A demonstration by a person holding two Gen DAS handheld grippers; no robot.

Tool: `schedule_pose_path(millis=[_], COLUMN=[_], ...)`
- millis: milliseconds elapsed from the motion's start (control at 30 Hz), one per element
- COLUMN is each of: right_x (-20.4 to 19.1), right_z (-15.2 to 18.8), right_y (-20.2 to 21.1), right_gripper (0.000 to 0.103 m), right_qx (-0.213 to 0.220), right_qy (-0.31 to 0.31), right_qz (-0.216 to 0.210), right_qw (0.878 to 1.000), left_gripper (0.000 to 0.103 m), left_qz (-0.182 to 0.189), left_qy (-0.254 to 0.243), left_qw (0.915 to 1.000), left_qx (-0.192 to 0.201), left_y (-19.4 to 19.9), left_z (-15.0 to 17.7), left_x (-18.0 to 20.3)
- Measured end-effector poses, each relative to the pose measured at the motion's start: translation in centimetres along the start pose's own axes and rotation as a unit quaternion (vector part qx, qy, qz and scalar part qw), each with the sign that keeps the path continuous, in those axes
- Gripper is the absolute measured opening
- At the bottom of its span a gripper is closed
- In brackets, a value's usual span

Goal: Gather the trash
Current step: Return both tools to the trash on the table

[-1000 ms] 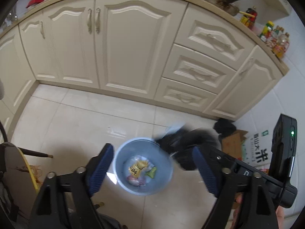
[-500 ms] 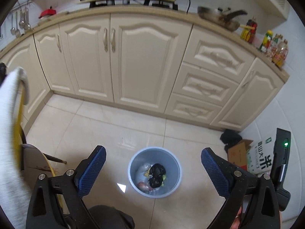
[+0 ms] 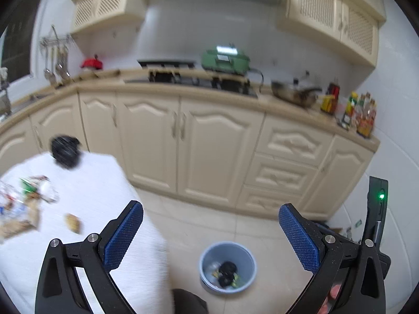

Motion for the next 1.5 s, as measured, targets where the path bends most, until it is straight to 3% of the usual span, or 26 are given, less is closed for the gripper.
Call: schedule_pose_path(millis=[167,467,700,967,1167,1500], right_x=[-7.2,-19.8,-27.3,-33.5,-36.5,-38.6], right_z=[-0.5,0.8,3.4,7.2,8.9,11.9], right_y=[1.2,5.0,7.2,9.3,10.3,7.2], right_gripper=[0.103,0.103,0.103,0.103,0.103,0.103], right_qx=[0.018,0.045,0.044,0.037,0.042,0.006], right_qy=[0.048,0.136,0.188,0.259,0.306,0.357], right_qz=[-0.038,-0.11,-0.168,-0.196,-0.203,-0.212], right_qw=[0.998,0.984,0.967,0.945,0.929,0.91], left_gripper=[0.102,0.102,0.102,0.102,0.102,0.102], left_qz=[-0.012,-0.07,-0.127,-0.197,-0.23,-0.264], left_qy=[0.017,0.053,0.073,0.109,0.126,0.158], left_qw=[0.9983,0.9871,0.9757,0.9577,0.9476,0.94], left_qx=[0.054,0.134,0.163,0.179,0.182,0.149], left_y=[8.2,23.1,31.9,40.5,44.7,41.6], left_z=[0.5,5.1,10.0,15.8,19.2,19.1], left_x=[-4.3,-12.1,-14.8,-16.3,-15.8,-15.8])
Point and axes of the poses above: each gripper's, at about its wrist camera, not at the fingertips, and y roughly against the way its jaws point, x to its right, z to its underside, the point moved 6 cm from there along -y, roughly the way its jaws point, and after that the axes turned 9 degrees about -z, right-handed, at the moved point
